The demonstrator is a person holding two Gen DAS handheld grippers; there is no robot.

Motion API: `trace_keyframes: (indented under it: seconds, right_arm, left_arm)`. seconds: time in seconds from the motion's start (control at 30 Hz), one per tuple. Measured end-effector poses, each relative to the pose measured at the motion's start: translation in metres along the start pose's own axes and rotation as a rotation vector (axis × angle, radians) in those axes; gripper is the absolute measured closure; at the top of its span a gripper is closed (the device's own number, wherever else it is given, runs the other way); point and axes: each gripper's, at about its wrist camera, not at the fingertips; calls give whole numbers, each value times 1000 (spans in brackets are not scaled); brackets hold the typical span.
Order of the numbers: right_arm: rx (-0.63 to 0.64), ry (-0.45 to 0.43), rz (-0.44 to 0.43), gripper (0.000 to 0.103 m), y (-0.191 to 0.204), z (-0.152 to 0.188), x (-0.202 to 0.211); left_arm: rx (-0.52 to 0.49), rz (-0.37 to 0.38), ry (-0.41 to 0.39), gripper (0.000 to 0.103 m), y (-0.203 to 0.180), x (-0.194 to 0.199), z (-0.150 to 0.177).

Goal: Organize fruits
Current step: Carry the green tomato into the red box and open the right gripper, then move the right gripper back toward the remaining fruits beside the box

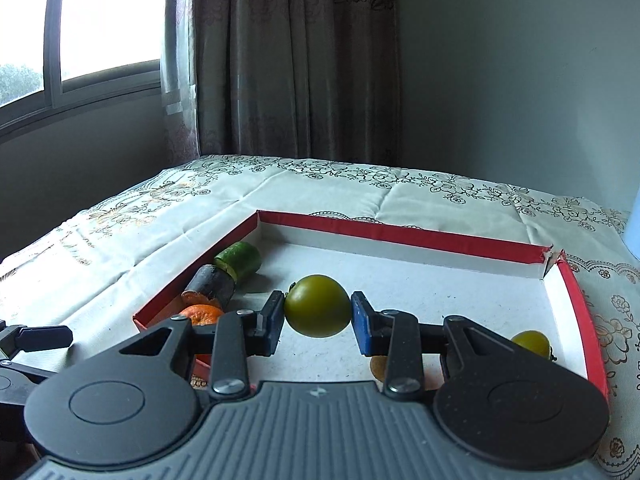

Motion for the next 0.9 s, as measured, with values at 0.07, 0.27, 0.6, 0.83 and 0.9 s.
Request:
trace_keyframes:
  seconds: [0.07,0.27,0.6,0.83,0.9]
  right_arm:
    - [2,15,-13,67,-1,0,-3]
    - [-28,-44,-28,64,-10,0,23]
    - [-136,-154,124,36,-81,44,105]
    - [-225,-18,321,24,-135,87,109]
    - [-236,12,348,24,-142,94,103]
  left_arm:
    - [1,0,0,0,0,0,0]
    - [6,1,0,0,0,-1,0]
    - [8,-3,-3,0,1,0,1]
    - [7,-14,-1,0,0,1,0]
    - [8,-19,-4,0,0,1,0]
Point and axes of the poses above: each gripper's, at about its wrist camera, not at the fingertips, and x roughly against the way its jaws point, y to its left, z to its underside, and after that the axes turned 9 degrees about y, right-handed
